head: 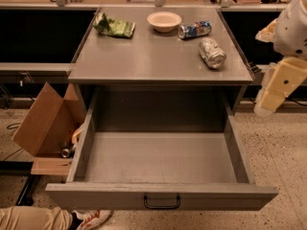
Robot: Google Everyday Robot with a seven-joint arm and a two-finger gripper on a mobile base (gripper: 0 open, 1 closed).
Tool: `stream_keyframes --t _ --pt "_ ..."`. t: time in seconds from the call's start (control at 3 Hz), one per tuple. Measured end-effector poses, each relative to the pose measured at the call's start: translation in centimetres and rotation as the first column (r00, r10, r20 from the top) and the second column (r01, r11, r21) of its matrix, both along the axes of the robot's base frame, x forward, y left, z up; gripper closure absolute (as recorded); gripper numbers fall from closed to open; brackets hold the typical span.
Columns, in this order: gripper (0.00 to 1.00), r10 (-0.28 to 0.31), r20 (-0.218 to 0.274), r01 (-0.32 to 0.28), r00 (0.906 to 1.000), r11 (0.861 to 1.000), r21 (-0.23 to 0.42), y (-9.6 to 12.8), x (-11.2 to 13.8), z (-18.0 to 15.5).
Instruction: Place 7up can into top drawer
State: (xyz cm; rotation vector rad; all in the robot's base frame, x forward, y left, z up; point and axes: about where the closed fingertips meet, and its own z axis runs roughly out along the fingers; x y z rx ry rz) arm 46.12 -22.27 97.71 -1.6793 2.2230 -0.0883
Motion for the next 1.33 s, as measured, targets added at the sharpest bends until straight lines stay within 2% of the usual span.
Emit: stream_keyframes --t 0.33,0.67,1.0,1.33 --pt "0.0 -0.047 0.022 0.046 0.9987 0.998 0.049 -0.7 4.1 -0.4" --pt "0.0 -0.118 0.037 0.113 0.9923 0.985 0.131 -1.1 8.3 -1.4" --pt "0.0 -0.247 0.02 0.234 0.9689 0.938 0.256 -1.9 12.7 -3.6" --pt "0.0 -0.247 0.02 0.234 0.9688 0.938 0.256 -1.9 12.8 -3.6"
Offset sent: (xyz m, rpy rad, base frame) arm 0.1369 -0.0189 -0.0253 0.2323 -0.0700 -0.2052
